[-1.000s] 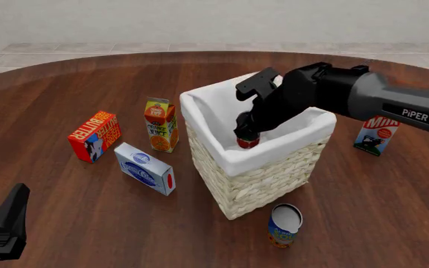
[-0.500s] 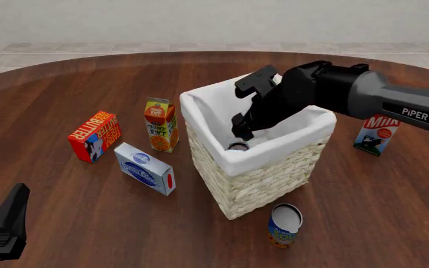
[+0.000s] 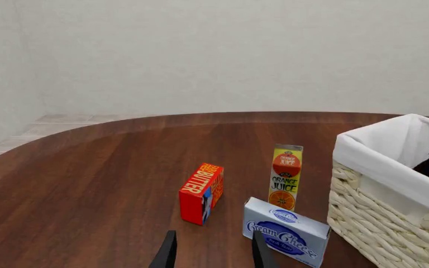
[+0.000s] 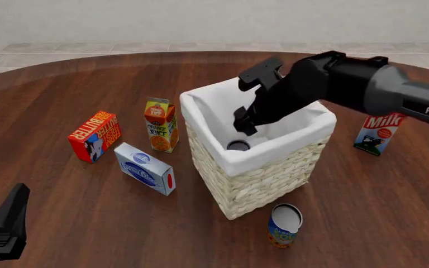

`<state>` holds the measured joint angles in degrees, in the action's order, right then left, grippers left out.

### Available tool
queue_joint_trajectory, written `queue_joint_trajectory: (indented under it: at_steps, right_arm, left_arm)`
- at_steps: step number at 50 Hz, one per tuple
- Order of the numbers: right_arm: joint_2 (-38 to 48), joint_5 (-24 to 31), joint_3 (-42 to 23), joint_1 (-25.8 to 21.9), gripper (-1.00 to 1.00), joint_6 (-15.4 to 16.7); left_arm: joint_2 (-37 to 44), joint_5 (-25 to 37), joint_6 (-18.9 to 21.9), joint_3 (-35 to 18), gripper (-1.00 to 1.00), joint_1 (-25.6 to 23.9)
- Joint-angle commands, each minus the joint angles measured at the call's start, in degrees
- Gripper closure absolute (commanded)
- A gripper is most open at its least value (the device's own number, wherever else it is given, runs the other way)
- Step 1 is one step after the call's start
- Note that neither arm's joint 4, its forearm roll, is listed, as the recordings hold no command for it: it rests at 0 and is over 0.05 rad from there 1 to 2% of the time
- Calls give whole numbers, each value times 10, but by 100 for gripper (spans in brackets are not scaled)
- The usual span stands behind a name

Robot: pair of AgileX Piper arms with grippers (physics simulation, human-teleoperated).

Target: Pick up the tomato sauce, and put it in the basket.

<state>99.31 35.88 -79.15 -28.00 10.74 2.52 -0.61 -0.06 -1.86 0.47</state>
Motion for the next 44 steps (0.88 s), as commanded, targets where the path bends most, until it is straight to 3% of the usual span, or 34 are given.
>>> queue_joint_trajectory:
  at_steps: [1,22,44]
  right_arm:
    - [-53,16,16,0,-100,4]
    - [-218,50,74,-4,-100,-1]
    - [-365,49,168,-13,-100,-38]
  left_arm:
    - [0,0,0,0,-100,0]
    - [0,0,0,0,-100,0]
    - [0,0,0,0,-100,0]
